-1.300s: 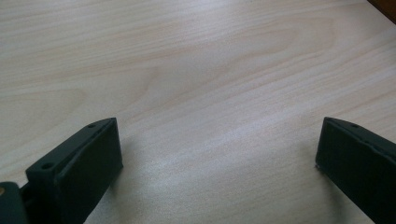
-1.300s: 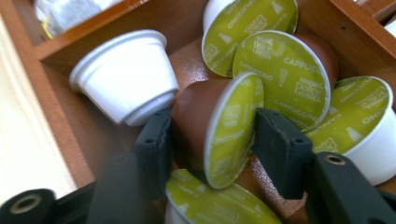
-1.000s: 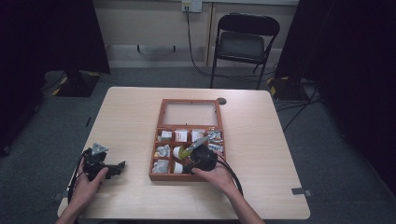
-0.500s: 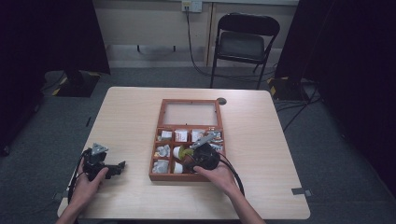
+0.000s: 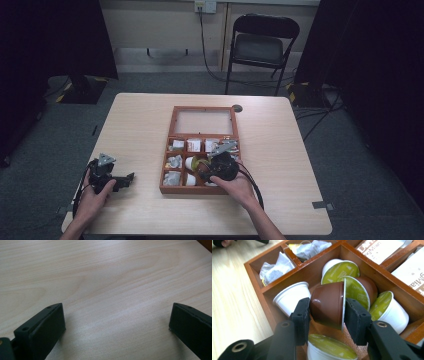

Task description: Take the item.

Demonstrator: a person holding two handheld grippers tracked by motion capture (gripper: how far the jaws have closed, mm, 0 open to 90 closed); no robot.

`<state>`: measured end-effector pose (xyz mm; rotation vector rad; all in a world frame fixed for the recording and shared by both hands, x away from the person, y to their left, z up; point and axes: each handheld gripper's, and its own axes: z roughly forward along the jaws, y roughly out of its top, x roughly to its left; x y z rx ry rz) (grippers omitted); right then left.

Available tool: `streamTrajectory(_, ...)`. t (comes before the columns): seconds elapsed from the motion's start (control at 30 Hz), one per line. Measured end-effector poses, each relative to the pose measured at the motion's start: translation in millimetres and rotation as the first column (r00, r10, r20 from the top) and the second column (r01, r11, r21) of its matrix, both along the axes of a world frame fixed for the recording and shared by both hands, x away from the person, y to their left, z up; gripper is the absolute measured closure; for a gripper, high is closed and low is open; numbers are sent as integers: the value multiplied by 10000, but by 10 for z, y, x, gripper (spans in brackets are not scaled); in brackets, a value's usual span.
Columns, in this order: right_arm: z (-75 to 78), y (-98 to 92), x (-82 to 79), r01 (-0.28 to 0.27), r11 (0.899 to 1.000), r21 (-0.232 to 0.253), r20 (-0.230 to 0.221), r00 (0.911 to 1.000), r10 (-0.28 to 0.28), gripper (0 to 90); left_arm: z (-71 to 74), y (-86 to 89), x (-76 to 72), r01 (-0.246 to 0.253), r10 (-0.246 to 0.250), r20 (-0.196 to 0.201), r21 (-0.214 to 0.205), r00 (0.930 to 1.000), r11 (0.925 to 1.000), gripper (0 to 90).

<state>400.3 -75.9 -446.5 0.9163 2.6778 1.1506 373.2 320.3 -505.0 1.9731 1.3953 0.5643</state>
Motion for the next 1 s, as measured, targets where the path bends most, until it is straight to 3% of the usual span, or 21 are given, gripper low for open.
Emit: streamTrajectory(1.0,155,-111,-28,171,9973,709,401,9990,-200,569,0,0,0,4,-4,0,-4,10000,10000,0)
